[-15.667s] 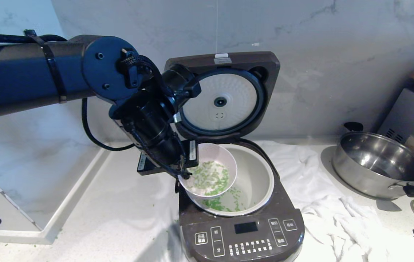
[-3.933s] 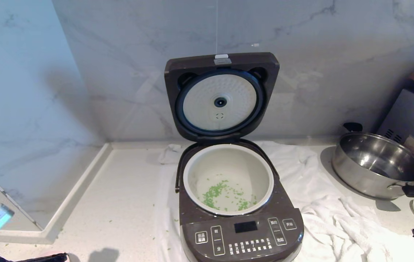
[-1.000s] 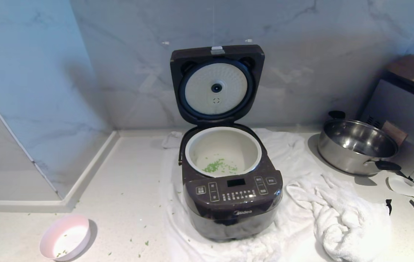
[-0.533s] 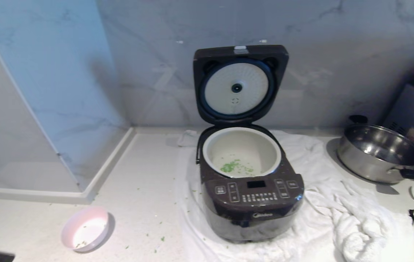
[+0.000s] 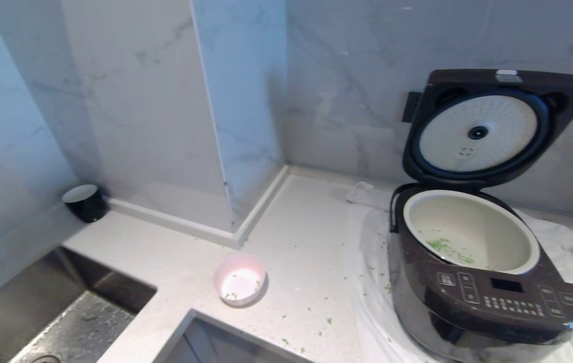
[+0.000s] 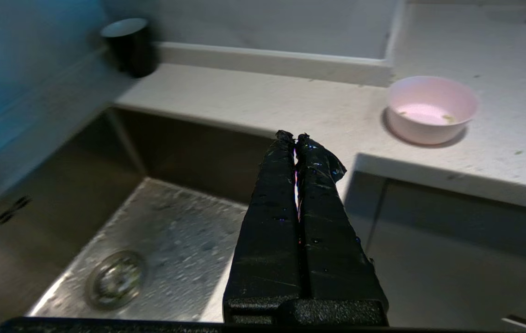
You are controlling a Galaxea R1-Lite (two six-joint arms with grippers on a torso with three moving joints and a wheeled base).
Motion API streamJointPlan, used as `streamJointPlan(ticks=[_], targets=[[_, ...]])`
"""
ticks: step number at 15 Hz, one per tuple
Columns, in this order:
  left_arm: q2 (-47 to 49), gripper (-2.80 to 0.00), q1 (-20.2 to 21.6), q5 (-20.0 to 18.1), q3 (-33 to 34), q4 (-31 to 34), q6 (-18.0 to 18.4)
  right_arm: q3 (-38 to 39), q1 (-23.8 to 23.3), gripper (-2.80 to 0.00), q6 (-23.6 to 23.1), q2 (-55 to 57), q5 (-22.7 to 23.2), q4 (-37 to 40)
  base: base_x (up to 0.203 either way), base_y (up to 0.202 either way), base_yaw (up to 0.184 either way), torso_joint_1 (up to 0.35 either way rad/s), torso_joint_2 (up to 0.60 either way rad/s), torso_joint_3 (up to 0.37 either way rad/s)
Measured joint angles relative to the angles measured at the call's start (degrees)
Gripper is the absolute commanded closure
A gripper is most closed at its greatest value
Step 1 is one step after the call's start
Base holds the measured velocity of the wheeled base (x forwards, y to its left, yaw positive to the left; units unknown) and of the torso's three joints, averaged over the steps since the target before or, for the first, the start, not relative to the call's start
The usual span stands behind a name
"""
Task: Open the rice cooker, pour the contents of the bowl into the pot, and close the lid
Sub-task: Turn on the tap
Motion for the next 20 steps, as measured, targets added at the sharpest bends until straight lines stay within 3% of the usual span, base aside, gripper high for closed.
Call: streamJointPlan(ticks=[7, 20], targets=[[0.0, 0.00, 0.0, -0.1, 0.0, 0.0, 0.0, 0.0, 0.0, 0.00, 0.0, 0.0, 0.0, 0.0, 0.000, -0.008, 0.159, 0.002, 0.00, 0.002], [0.0, 0.00, 0.0, -0.2, 0.0, 0.1, 0.6, 0.0, 0.0, 0.00, 0.0, 0.0, 0.0, 0.0, 0.000, 0.000, 0.000, 0.000, 0.00, 0.000]])
